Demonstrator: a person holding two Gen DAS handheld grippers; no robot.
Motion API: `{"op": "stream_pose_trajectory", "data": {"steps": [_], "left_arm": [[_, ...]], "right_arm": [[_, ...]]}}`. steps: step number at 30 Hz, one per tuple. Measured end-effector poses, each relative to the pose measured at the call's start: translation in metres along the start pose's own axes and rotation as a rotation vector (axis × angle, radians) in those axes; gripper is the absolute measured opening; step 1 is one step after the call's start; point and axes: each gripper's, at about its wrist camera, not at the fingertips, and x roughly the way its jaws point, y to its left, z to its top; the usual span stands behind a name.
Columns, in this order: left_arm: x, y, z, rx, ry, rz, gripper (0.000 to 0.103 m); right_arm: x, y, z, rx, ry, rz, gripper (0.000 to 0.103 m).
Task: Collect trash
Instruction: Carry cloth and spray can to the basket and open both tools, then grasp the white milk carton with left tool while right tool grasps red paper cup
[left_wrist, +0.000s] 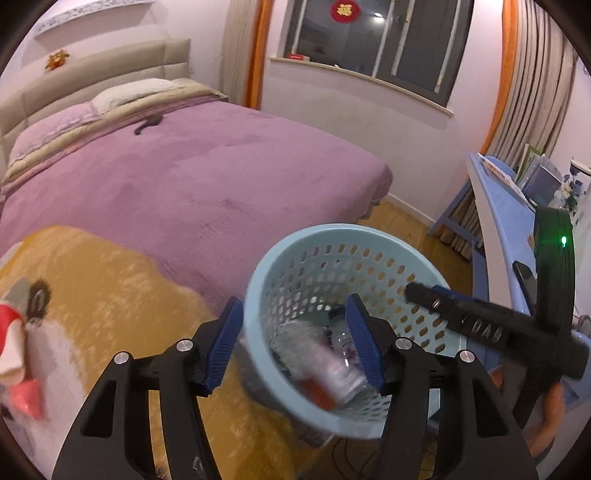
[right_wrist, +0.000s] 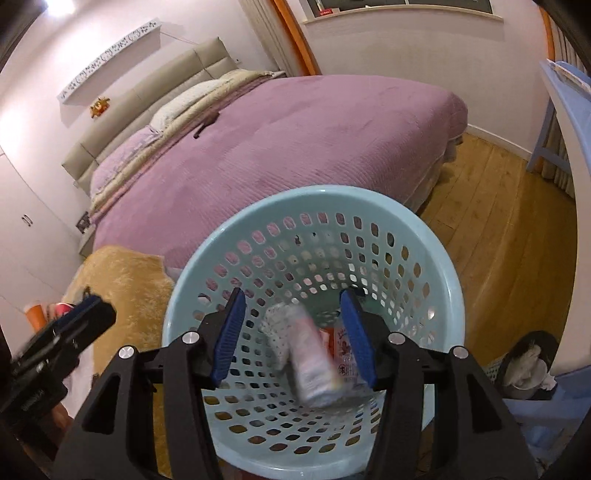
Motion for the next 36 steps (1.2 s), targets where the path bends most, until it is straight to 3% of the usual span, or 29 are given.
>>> {"op": "stream_pose_trajectory", "data": {"steps": [7,13,19,21,27,31,36], "left_arm": [[-0.067,0.023,-0.020,-0.042,-0.097,0.100,0.059],[-0.135,0.073,-0.043,-0.142,-0.169,0.276,0.062],[-0.191,0.155,-0.080,-0.419,-0.198,0.534,0.071],[-0.203,0.179,-0.088,-0.502,-0.201,0.579,0.078],[-0.193,0.240,-0.099,-0.708,-0.123,0.568,0.078],[-0.168,0.259,-0.095,-0.760,-0.056,0.648,0.078],[-0.153,0.267,-0.093,-0.725,-0.019,0.675,0.080]], "right_arm": [[-0.027,0.047,-0.002,-0.092,-0.052,0.095,0.051],[-0.051,0.131,-0.018,-0.250,-0.083,0.229,0.051],[-0.049,0.213,-0.045,-0.396,-0.061,0.344,0.051],[-0.045,0.236,-0.053,-0.431,-0.049,0.366,0.051],[-0.027,0.304,-0.072,-0.545,-0.021,0.435,0.050],[-0.005,0.337,-0.074,-0.589,0.008,0.422,0.051],[0.032,0.359,-0.076,-0.623,0.078,0.400,0.050]]}}
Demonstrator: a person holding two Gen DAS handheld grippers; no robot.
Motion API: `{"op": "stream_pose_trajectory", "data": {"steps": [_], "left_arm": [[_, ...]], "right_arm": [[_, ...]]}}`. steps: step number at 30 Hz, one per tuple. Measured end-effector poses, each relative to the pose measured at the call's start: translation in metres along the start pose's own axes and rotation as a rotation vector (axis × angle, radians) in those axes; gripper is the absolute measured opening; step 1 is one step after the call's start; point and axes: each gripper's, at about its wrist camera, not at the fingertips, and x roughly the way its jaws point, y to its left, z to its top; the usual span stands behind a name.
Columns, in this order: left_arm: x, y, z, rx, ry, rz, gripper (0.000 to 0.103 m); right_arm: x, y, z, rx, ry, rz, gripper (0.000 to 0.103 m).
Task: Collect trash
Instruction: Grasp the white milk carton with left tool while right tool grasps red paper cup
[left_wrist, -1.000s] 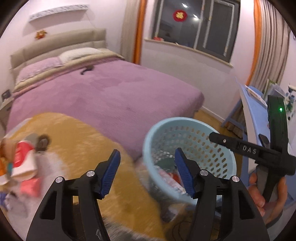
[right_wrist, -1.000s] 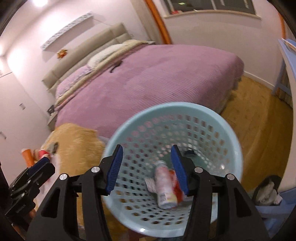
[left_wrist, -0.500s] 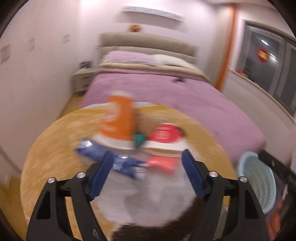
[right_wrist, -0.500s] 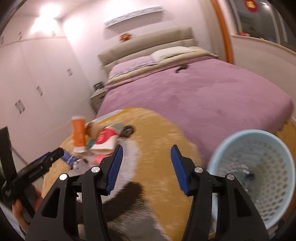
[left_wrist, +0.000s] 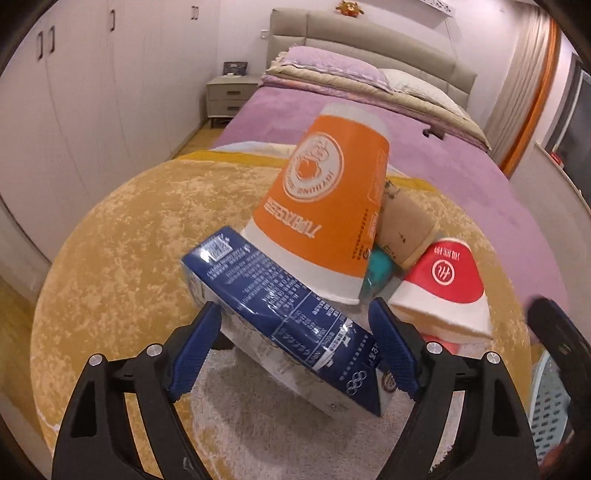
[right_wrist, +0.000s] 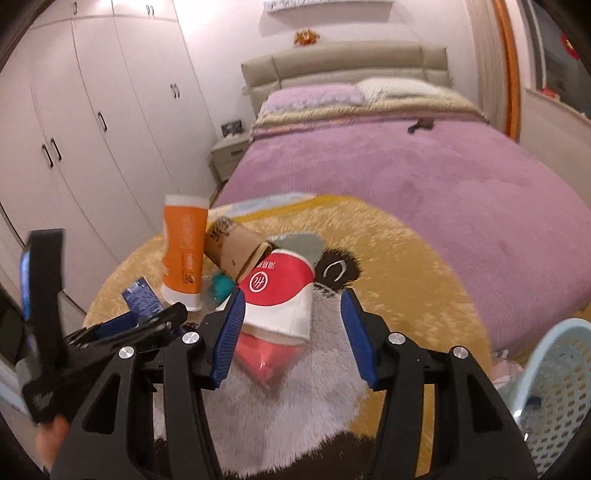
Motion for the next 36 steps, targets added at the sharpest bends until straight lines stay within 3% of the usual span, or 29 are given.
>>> {"op": "stream_pose_trajectory", "data": {"steps": [5,9,18,20,22,25,27,32,35,36], "left_arm": [[-0.008,0.012,-0.008,0.060,0.037,-0.056,0.075],[-0.020,0.050,-0.019,0.089,0.072,-0.166,0.075],[-0.002,0.087,-0.027,0.004,0.182,-0.305,0.069],[-0.002,0.084,-0.028,0.026,0.169,-0.294,0.069],[-0.005,0.076,-0.027,0.064,0.137,-0.267,0.066],[-0.010,0.066,-0.024,0.104,0.103,-0.248,0.051],[-0.015,0.068,-0.020,0.107,0.079,-0.255,0.032],[-0.022,0.079,-0.020,0.094,0.084,-0.285,0.012],[-0.018,0.081,-0.020,0.115,0.087,-0.217,0.013],[-0.018,0.080,-0.023,0.121,0.091,-0.211,0.031]], "right_arm": [[0.040,-0.007,0.006,0.067,0.090,0.048,0.050],[0.058,-0.009,0.006,0.095,0.133,0.085,0.051],[0.091,-0.003,0.006,0.175,0.220,0.153,0.050],[0.090,-0.003,0.004,0.183,0.224,0.163,0.046],[0.087,-0.001,0.004,0.175,0.224,0.170,0.034],[0.079,0.001,0.001,0.176,0.215,0.172,0.027],[0.070,0.002,-0.003,0.184,0.200,0.183,0.026],[0.046,-0.002,-0.010,0.206,0.152,0.192,0.025],[0.033,-0.006,-0.013,0.221,0.132,0.205,0.025],[0.028,-0.007,-0.014,0.223,0.125,0.206,0.025]]}}
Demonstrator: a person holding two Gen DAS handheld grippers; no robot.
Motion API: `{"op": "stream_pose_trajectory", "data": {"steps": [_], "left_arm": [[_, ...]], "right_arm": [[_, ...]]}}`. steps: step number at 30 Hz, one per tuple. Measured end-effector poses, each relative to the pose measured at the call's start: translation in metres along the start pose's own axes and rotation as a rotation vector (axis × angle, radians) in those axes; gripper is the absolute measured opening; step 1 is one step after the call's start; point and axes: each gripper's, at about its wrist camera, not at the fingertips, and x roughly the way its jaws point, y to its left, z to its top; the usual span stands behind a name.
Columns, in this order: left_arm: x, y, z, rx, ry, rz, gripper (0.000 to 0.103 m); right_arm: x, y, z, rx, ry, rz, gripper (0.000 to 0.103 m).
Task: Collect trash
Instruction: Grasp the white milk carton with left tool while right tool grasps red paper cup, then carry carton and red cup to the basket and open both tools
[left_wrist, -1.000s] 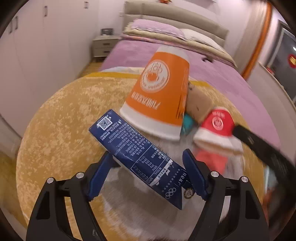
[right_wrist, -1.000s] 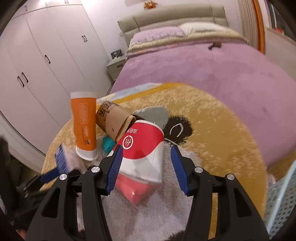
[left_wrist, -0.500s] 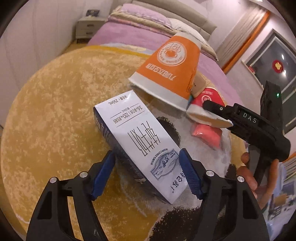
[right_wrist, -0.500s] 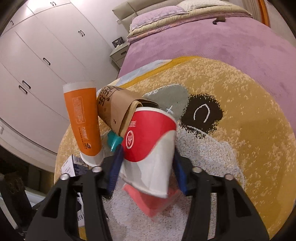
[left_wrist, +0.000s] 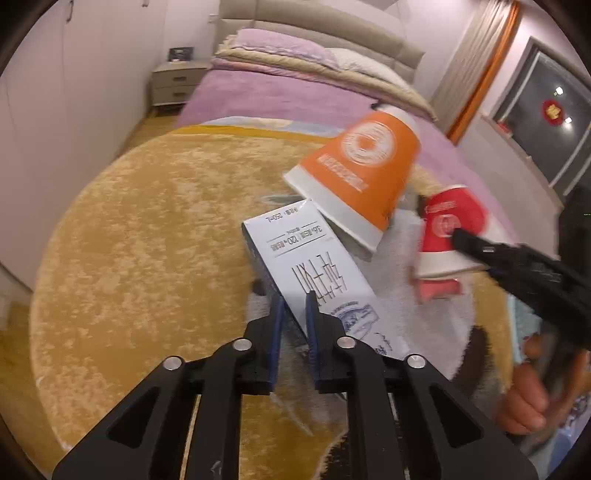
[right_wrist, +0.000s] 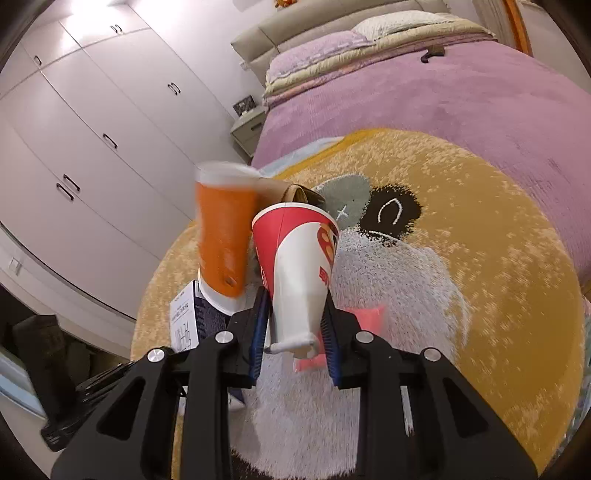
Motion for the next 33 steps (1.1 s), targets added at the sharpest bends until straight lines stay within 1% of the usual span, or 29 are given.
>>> {"op": "stream_pose_trajectory", "data": {"steps": [1,2,3,4,5,8,10,11,12,13,16,18,20,24,29,30,33], "left_arm": [[0.000,-0.004,0.000,0.008,0.011,-0.010,0.045],[-0.002,-0.009,0.000,0.010,0.009,-0.013,0.072],[-0.004,-0.015,0.000,0.011,-0.011,0.004,0.083],[-0.006,-0.021,0.001,0.018,-0.024,0.015,0.084],[-0.004,-0.025,0.003,0.025,-0.020,0.016,0.084],[0.013,-0.040,0.010,0.027,0.035,0.055,0.084],[0.027,-0.047,0.011,0.038,0.061,0.133,0.083],[0.030,-0.051,0.010,0.042,0.062,0.158,0.079],[0.033,-0.054,0.009,0.053,0.059,0.190,0.073],[0.034,-0.055,0.007,0.060,0.056,0.200,0.072],[0.028,-0.054,0.001,0.055,0.032,0.167,0.064],[0.019,-0.051,-0.003,0.048,0.023,0.116,0.059],[0.009,-0.051,-0.012,0.044,0.015,0.084,0.058],[-0.018,-0.052,-0.021,0.045,-0.045,0.028,0.056],[-0.060,-0.080,-0.018,0.098,-0.143,-0.038,0.056],[-0.064,-0.086,-0.018,0.109,-0.157,-0.043,0.056],[-0.082,-0.109,-0.018,0.149,-0.205,-0.090,0.056]], "right_arm": [[-0.005,0.000,-0.001,0.000,-0.008,0.002,0.025],[-0.011,0.001,-0.002,-0.003,-0.021,0.003,0.025],[-0.017,0.001,-0.003,-0.006,-0.035,0.001,0.025],[-0.023,0.001,-0.004,-0.010,-0.048,-0.001,0.025],[-0.031,0.003,-0.006,-0.024,-0.069,-0.011,0.025],[-0.046,0.004,-0.011,-0.059,-0.101,-0.050,0.025],[-0.058,0.004,-0.016,-0.078,-0.120,-0.068,0.025],[-0.063,0.004,-0.019,-0.085,-0.128,-0.075,0.025],[-0.066,0.004,-0.020,-0.091,-0.135,-0.081,0.025],[-0.072,0.003,-0.023,-0.099,-0.145,-0.089,0.025],[-0.085,0.000,-0.028,-0.105,-0.168,-0.095,0.025],[-0.092,-0.002,-0.032,-0.100,-0.177,-0.092,0.025],[-0.099,-0.005,-0.035,-0.094,-0.188,-0.097,0.025],[-0.116,-0.010,-0.038,-0.084,-0.224,-0.113,0.025],[-0.144,-0.012,-0.038,-0.084,-0.291,-0.160,0.025],[-0.149,-0.014,-0.037,-0.083,-0.301,-0.167,0.025],[-0.166,-0.020,-0.036,-0.068,-0.334,-0.184,0.025]]}}
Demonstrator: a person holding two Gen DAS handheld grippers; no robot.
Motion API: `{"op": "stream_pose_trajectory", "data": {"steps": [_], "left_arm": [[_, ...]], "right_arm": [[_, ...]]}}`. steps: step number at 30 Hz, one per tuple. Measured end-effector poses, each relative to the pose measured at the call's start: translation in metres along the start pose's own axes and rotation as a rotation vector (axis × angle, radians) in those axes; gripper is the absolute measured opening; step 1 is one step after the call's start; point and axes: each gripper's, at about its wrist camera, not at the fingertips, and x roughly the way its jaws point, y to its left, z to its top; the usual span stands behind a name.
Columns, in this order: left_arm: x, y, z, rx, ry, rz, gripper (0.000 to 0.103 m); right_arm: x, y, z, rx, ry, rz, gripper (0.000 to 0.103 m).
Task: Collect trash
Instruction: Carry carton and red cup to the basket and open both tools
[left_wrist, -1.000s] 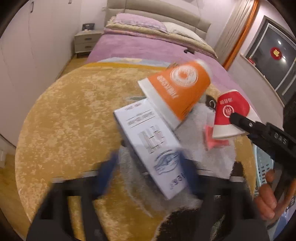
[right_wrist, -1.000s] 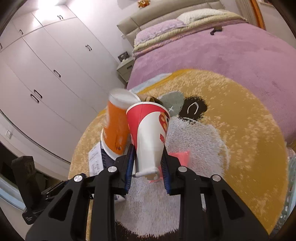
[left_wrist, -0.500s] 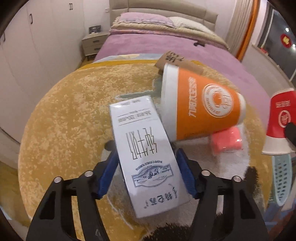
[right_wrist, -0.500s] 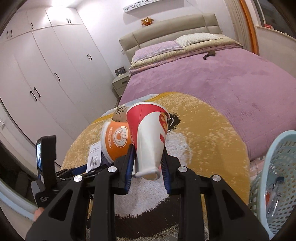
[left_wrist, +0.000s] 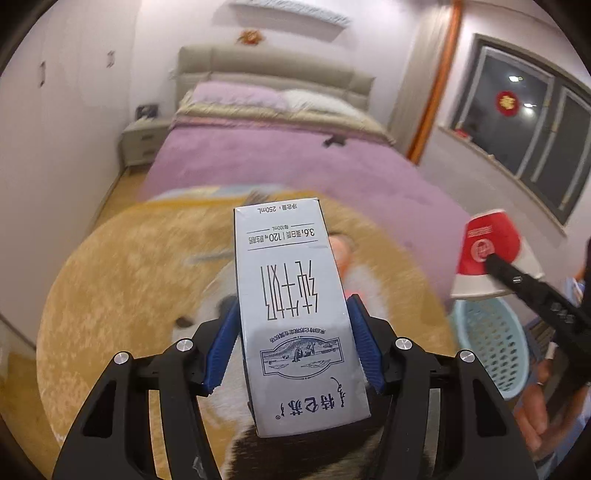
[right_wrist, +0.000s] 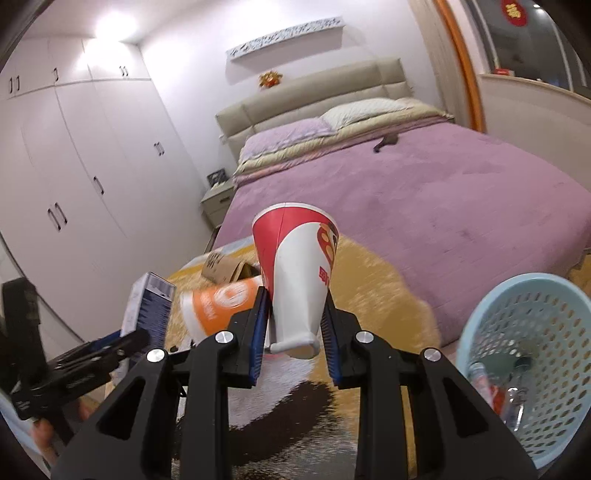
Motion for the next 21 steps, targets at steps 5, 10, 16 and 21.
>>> {"op": "stream_pose_trajectory", "data": {"steps": [5,10,16,21], "left_arm": [[-0.013,-0.045,0.012,0.074,-0.057,-0.091,0.056],[-0.010,-0.108,0.022,0.181,-0.085,-0.174,0.056],[0.008,-0.188,0.022,0.301,-0.090,-0.267,0.056],[0.045,-0.235,0.018,0.331,-0.019,-0.366,0.056]], "right_arm": [[-0.027,-0.022,0.007,0.027,-0.061,-0.059,0.025],[-0.051,-0.052,0.012,0.059,-0.113,-0.135,0.025],[-0.080,-0.109,0.012,0.147,-0.151,-0.263,0.025],[-0.089,-0.161,0.006,0.244,-0.132,-0.341,0.025]]}}
